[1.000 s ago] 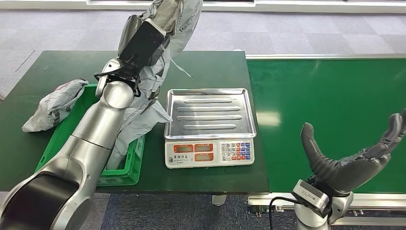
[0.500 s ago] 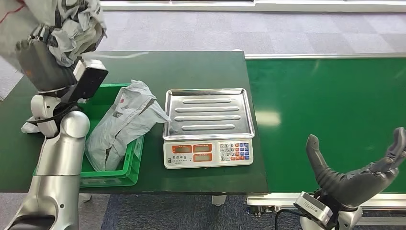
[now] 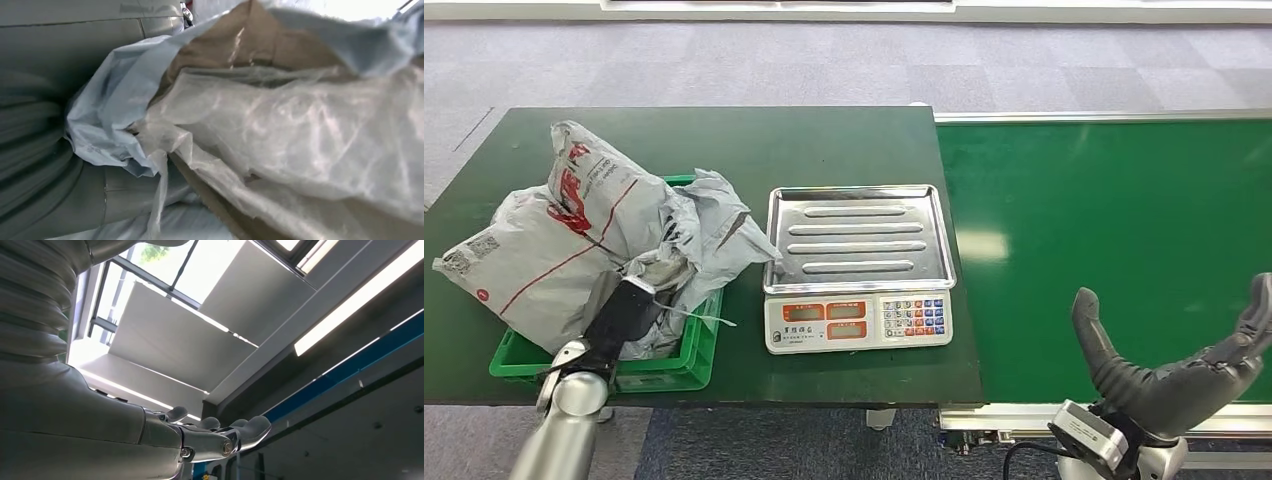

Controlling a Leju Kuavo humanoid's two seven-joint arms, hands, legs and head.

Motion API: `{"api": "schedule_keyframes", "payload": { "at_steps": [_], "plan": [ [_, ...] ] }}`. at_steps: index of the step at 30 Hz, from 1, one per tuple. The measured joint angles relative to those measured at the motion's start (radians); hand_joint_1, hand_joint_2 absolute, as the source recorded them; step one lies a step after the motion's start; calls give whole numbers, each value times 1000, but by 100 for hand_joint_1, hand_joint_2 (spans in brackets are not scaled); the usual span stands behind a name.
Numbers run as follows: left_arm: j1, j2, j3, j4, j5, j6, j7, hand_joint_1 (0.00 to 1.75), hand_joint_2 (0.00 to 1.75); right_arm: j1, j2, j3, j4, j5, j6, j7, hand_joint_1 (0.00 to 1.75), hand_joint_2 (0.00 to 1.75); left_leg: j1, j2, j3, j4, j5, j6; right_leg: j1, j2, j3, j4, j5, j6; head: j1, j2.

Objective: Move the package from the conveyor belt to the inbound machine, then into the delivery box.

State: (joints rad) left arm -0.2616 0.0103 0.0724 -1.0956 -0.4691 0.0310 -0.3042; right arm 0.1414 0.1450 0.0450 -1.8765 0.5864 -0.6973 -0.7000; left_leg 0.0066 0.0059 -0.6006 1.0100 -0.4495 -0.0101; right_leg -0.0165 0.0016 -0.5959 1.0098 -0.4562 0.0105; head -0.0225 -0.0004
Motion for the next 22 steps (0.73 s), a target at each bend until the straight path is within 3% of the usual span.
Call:
{"api": "schedule_keyframes", "payload": {
  "at_steps": [2,6,22],
  "plan": [
    [34,4,0,-28,54,-68,-43,124,175,-1,-4,0,4,-4,0,0,0,175,0,-1,0,0,0,0,0,-1,1,0,-1,0,0,0],
    [73,9,0,-68,108,-134,-103,0,175,-5,-8,0,16,-6,0,0,0,175,0,-3,1,0,0,0,0,-4,3,0,-2,0,0,0],
    [106,8,1,-118,116,-114,-121,0,175,-18,-8,0,42,6,0,0,0,175,0,-3,2,0,0,0,0,-4,3,0,-2,0,0,0]
  ]
}}
